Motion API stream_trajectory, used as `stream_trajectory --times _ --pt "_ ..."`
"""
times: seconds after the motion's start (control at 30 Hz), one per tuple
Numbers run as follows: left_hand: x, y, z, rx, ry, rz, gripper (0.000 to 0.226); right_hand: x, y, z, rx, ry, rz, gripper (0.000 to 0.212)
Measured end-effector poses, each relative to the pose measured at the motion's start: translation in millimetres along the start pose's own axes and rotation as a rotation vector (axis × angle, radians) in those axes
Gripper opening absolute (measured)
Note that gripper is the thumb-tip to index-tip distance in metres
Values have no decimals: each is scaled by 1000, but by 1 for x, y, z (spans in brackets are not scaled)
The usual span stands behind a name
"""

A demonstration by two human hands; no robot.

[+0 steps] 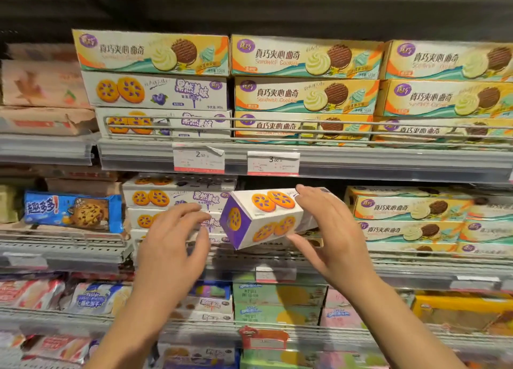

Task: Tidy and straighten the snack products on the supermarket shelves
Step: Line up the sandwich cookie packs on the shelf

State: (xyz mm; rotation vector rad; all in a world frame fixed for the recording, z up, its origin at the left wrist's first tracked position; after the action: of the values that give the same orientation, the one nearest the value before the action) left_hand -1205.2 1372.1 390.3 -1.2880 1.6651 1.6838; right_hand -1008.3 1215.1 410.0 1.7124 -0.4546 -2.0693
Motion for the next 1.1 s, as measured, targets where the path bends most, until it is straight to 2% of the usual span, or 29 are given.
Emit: stream_trajectory --times 0.1,0.23,0.37,0.63,0.93,1.1 --pt "-51 43 -6 -72 -59 -137 32 -8 14 4 -131 -51 -11 56" --pt "-111 82 -15 -191 -146 -218 44 -26 29 1 -186 -149 -65 60" --pt "-159 97 -16 -329 -282 -170 60 -35 34 3 -195 -207 -111 60" --pt "-224 97 29 -544 -300 54 77 -53 48 19 -11 -292 -137 60" --pt "-236 105 34 -562 -501 3 69 -73 49 53 109 -393 -174 62" --pt "-251 110 33 -594 -510 90 87 -75 73 62 198 -443 -208 64"
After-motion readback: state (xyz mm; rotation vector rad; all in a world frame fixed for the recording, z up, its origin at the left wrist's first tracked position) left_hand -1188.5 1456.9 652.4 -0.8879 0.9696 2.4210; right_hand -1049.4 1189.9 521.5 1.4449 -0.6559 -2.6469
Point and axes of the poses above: each hand's wrist, its own x-axis away from the middle knuckle, its own y-axis out of the back of the hand, z = x × y, the point moved 9 cm from there along -x, towards the middle knuckle, and after that the axes turned 13 degrees about -y, right-handed, at the moved point
